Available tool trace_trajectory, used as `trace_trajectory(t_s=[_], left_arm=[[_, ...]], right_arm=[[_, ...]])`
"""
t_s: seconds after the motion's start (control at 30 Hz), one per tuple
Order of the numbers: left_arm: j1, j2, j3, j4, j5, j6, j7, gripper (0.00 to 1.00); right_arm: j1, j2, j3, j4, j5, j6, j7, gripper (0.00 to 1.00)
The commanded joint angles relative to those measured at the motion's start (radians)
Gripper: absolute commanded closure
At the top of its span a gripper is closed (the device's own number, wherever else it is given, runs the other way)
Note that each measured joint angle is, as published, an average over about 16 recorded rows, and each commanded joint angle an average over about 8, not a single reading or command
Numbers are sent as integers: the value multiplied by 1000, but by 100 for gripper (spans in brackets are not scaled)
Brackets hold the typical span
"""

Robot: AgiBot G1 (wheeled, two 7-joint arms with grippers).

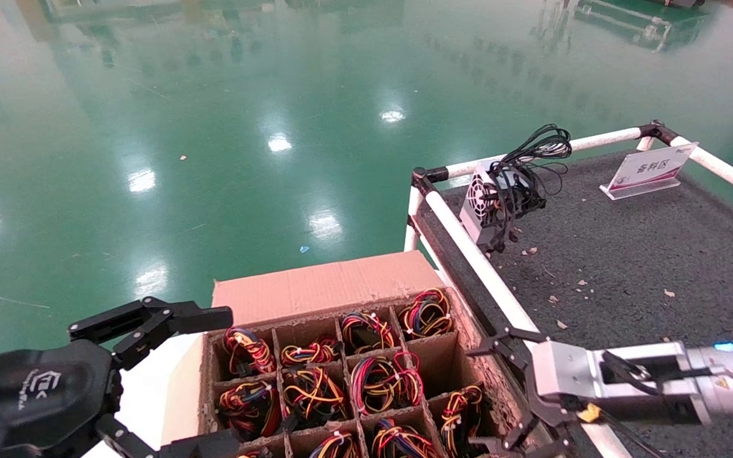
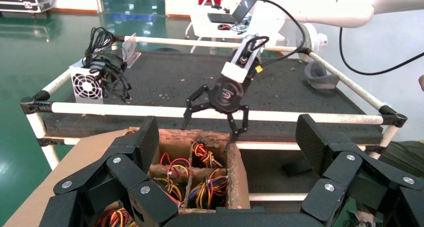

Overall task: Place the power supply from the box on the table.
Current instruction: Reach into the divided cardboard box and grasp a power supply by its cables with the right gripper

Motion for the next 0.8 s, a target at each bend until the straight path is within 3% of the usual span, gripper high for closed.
trace_trajectory(t_s=[0.03,0.2,0.3,0.8], left_arm=[[0,0,0,0,0,0,0,0],[0,0,0,0,0,0,0,0],[0,0,0,0,0,0,0,0],[0,0,0,0,0,0,0,0]], right_arm=[[19,-19,-11,-35,-12,5,-32,29],[55,-63,-31,-117,-40,17,-80,84],[72,-85,-38,-155,-51,17,-106,98],[123,-142,-66,-273,-87,9,-185,100]])
